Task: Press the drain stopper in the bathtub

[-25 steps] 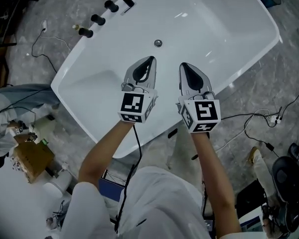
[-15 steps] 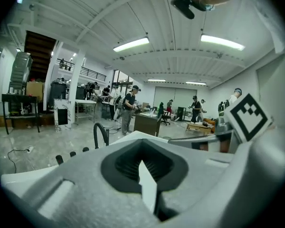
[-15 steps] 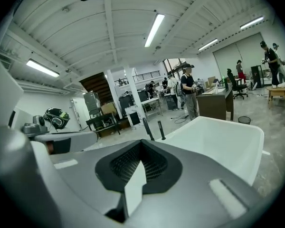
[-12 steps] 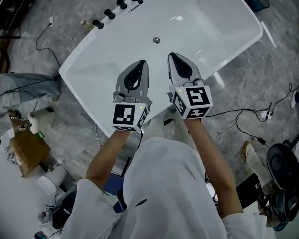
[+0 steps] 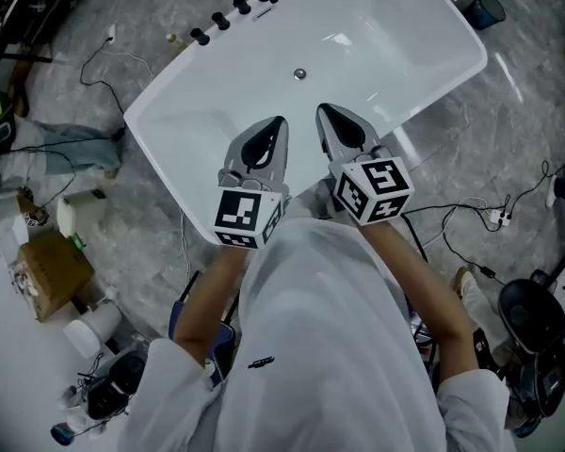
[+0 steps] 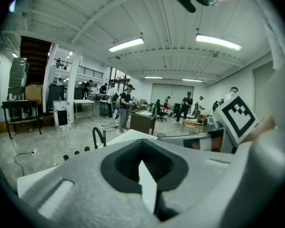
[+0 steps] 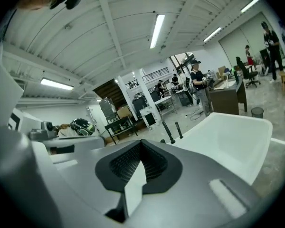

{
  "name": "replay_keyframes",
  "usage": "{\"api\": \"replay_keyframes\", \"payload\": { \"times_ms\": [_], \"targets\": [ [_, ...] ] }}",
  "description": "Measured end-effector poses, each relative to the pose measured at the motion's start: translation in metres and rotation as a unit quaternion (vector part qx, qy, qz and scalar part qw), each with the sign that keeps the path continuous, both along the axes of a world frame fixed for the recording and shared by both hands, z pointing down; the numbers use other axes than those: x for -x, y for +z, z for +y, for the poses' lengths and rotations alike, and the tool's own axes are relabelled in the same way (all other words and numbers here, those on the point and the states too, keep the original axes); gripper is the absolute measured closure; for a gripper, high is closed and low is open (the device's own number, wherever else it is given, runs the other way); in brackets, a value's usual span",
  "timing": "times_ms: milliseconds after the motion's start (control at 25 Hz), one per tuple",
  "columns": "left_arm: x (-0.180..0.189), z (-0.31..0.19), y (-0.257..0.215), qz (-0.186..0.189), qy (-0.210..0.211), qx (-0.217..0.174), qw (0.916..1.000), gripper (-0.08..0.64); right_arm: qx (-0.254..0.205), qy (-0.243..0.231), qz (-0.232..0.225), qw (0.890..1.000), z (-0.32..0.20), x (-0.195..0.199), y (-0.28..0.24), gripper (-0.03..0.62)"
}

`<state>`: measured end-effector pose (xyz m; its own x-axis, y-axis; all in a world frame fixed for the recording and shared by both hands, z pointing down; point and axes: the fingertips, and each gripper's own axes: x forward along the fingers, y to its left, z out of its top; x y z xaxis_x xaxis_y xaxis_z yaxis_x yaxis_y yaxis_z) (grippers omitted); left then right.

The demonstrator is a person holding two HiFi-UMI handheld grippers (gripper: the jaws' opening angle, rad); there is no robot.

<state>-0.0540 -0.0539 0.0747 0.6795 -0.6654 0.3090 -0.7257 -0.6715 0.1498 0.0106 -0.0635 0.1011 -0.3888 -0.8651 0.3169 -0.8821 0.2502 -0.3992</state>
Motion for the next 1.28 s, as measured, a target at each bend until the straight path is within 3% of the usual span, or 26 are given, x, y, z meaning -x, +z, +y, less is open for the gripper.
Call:
{"api": "replay_keyframes", "payload": {
  "times_ms": [120, 320, 480, 680, 960, 1120, 1280],
  "targets": [
    [-0.01, 0.017, -0.013, -0.003, 0.01, -0.007, 0.9999, 0.561, -0.002, -0.003, 0.002, 1.0, 0.013, -0.008, -0.011, 0.589],
    [-0.011, 0.046, -0.038, -0.019, 0.006, -0.039, 0.9991, 0.561, -0.018, -0.02, 0.008, 1.0, 0.038, 0.012, -0.028, 0.589],
    [-0.016, 0.064, -0.041, -0.019, -0.015, -0.031, 0.9992, 0.561, -0.04, -0.038, 0.001, 0.998, 0.064, 0.021, -0.043, 0.589],
    [-0.012, 0.077, -0.033, -0.021, -0.047, -0.01, 0.9986, 0.561, -0.083, -0.045, 0.037, 0.995, 0.075, 0.019, -0.06, 0.592],
    [-0.002, 0.094, -0.033, -0.021, -0.068, -0.005, 0.9975, 0.561, -0.097, -0.069, 0.062, 0.991, 0.092, 0.036, -0.068, 0.592],
    [0.005, 0.101, -0.029, -0.008, -0.069, 0.013, 0.9975, 0.561, -0.079, -0.085, 0.047, 0.992, 0.103, 0.045, -0.06, 0.592],
    [-0.003, 0.105, -0.031, -0.012, -0.056, 0.007, 0.9983, 0.561, -0.068, -0.095, 0.045, 0.992, 0.108, 0.046, -0.057, 0.592]
  ]
}}
